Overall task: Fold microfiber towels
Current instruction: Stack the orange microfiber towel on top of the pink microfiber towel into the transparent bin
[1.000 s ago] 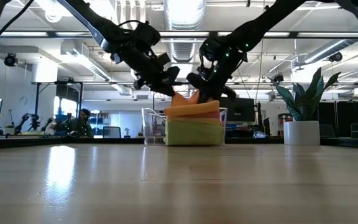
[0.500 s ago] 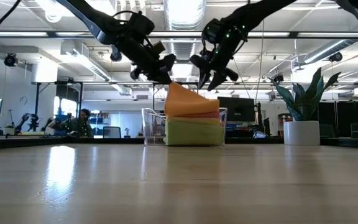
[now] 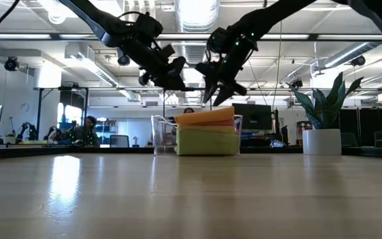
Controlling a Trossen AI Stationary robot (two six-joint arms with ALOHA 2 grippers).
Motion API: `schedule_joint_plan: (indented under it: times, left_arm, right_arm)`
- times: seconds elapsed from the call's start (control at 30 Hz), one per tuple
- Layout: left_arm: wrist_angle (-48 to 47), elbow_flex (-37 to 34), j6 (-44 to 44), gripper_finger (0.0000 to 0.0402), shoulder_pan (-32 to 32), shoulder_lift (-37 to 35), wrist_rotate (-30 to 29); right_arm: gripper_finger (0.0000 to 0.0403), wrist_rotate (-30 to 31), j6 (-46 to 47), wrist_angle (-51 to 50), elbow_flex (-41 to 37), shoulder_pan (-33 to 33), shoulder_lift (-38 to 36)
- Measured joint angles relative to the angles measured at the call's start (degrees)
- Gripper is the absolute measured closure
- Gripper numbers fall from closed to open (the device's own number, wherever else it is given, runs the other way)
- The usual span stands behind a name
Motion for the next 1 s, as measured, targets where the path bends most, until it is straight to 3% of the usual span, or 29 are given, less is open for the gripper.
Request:
schedule_joint_plan:
  times: [0.27, 0.5, 0.83, 1.0]
  left_arm:
    - [-3.1, 0.4, 7.1, 0.0267, 0.5, -4.4, -0.2]
    - [-6.7, 0.2, 7.3, 0.0267, 0.7, -6.9, -0.8]
    - [-9.3, -0.8, 7.3, 0.0267, 0.7, -7.1, -1.5]
    - [-11.0, -0.8, 7.2, 0.0267, 0.7, -7.3, -1.5]
  right_arm:
    - [0.0217, -1.7, 1.4, -2.6, -0.3, 0.2, 5.5]
    - [0.0235, 0.1, 1.3, -5.3, -0.2, 0.1, 9.1]
    - [0.0251, -0.2, 1.2, -5.9, 0.6, -0.2, 5.1]
    - [0.026, 6.6, 1.0, -4.3, 1.0, -0.2, 2.9]
